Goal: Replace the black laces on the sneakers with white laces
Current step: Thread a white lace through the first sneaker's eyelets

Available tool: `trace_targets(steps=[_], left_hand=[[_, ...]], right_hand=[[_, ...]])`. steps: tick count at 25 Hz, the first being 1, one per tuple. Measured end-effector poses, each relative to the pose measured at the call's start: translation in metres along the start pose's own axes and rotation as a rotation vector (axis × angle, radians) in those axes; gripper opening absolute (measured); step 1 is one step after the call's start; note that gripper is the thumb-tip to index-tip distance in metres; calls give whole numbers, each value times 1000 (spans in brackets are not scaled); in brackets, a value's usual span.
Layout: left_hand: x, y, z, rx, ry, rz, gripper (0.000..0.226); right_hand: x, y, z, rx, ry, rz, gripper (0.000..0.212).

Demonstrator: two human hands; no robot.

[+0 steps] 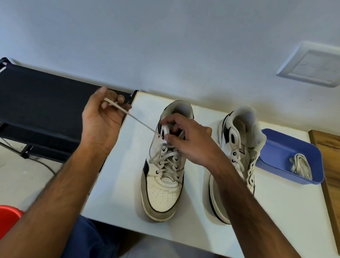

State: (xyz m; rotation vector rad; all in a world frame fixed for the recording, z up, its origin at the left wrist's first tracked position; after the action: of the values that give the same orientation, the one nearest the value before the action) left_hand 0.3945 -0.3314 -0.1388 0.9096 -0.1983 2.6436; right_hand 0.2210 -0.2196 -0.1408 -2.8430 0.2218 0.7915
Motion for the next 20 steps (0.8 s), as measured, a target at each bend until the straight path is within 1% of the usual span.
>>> trace_targets(steps=[1, 2, 3, 4, 5, 6, 7, 8, 9, 10, 11, 12, 13, 14, 15, 16, 17, 18, 19, 20], left_hand=[[-5, 1, -3, -11, 19, 68, 32], [-6, 3, -7, -28, 83, 87, 28], [-3, 4, -9, -47, 209, 66, 24], [2, 4, -11, -51, 418, 12, 21], [8, 2, -14, -27, 706, -77, 18], [16, -2, -21, 23, 1025, -212, 17], [24, -8, -30, 82, 1322, -374, 20], [29, -14, -40, 143, 1562, -511, 26], [31, -17, -45, 194, 1728, -589, 32], [32, -16, -45, 233, 1818, -615, 37], [33, -15, -45, 255, 1858, -629, 41], [33, -14, -45, 246, 1854, -651, 42], [33, -15, -46, 214, 1792, -665, 40], [31, -14, -47, 156, 1662, -655, 35], [30, -14, -45, 92, 1472, -610, 32], [27, -12, -40, 40, 1228, -517, 31], [23, -9, -30, 14, 949, -390, 29], [17, -4, -18, 6, 659, -261, 27], [11, -1, -7, 7, 404, -165, 29], [5, 1, 1, 26, 221, -109, 33]], right_hand=[[0, 0, 0, -5, 2, 4, 24], [0, 0, 0, -11, 5, 8, 24], [0, -1, 0, -16, 11, 7, 25], [0, 0, 1, -20, 21, 6, 28], [-1, 1, 3, -20, 36, 2, 32], [-2, 1, 5, -22, 49, 0, 34], [-2, 3, 7, -22, 58, -1, 36], [-2, 4, 9, -18, 64, -2, 37], [-2, 4, 10, -18, 70, -4, 38], [-1, 5, 10, -20, 73, -4, 39], [-1, 5, 10, -24, 77, -5, 40], [-1, 5, 9, -23, 73, -4, 41], [-2, 5, 9, -22, 66, -3, 42], [-3, 6, 9, -22, 60, 2, 43], [-3, 6, 9, -25, 57, 4, 44], [-3, 5, 10, -29, 56, 4, 45], [-2, 5, 11, -31, 61, 1, 46], [-2, 5, 12, -31, 71, 0, 48], [-2, 5, 12, -30, 82, -3, 48], [-1, 5, 12, -27, 86, -2, 48]])
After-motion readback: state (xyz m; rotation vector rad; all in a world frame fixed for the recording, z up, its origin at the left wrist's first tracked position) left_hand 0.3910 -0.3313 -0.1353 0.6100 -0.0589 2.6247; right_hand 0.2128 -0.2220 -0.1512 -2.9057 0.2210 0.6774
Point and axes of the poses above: each hand's wrist, its own y-axis towards the middle knuckle, its own x-axis out of the palm, z = x × y, the point moved 7 cm from there along y, towards the middle knuckle, and after that the axes turned 10 degrees about y, right-handed, at the moved point
